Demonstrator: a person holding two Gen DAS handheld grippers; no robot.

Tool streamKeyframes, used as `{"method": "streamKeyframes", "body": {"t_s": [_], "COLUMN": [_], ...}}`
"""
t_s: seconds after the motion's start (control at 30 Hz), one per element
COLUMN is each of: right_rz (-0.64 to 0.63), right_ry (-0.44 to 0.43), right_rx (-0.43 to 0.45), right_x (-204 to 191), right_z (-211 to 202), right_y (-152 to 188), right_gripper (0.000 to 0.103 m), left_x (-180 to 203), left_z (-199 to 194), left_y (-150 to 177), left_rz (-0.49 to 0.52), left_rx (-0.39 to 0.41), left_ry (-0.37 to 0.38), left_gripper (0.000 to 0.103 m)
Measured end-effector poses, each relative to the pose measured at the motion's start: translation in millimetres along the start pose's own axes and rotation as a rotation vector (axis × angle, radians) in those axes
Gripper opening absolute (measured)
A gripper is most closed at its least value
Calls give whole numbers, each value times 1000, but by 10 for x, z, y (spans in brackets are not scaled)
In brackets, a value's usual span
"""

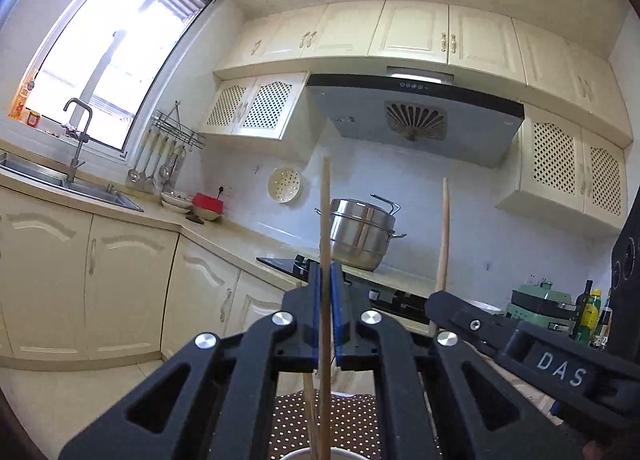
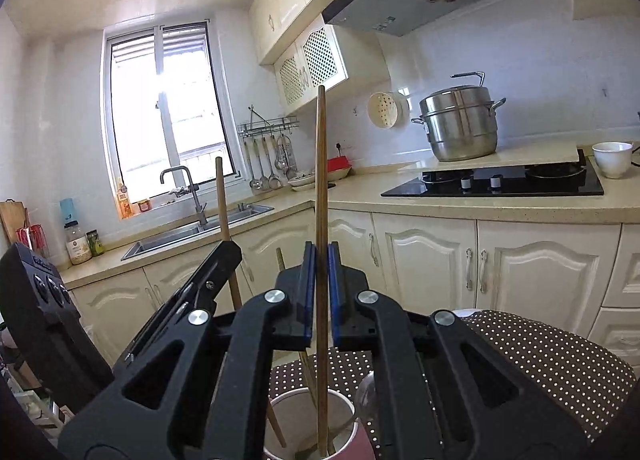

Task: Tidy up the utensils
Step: 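Open both tools to drop the chopsticks into the pink cup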

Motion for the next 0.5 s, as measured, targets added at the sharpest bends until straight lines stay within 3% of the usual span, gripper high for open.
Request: {"method": "streamKeyframes", "body": {"t_s": [0.4, 0.47, 0.5], "right_rz": [-65, -65, -62], "right_ry": [4, 7, 8], "right_rx": [-42, -48, -49], "right_x": [-126, -139, -142], "right_z": [-213, -242, -255], "right_y": [220, 242, 250], "right_gripper": [7, 7, 7], "left_x": [-241, -278, -298], "left_z": [-256, -305, -338], "left_y": [299, 318, 315], "left_rz": [34, 21, 9], "left_rx": [-143, -170, -176], "left_ry": [-41, -47, -49], "left_gripper": [8, 35, 37]}}
Point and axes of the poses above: each gripper's, at about its wrist camera, not at the fingertips, and z roughly the way its jaws point, x to its right, y to its underside, the point moved 9 cm from there along z, roughly the way its jaws point, and after that the axes turned 13 degrees about -z, right-handed, at the moved point
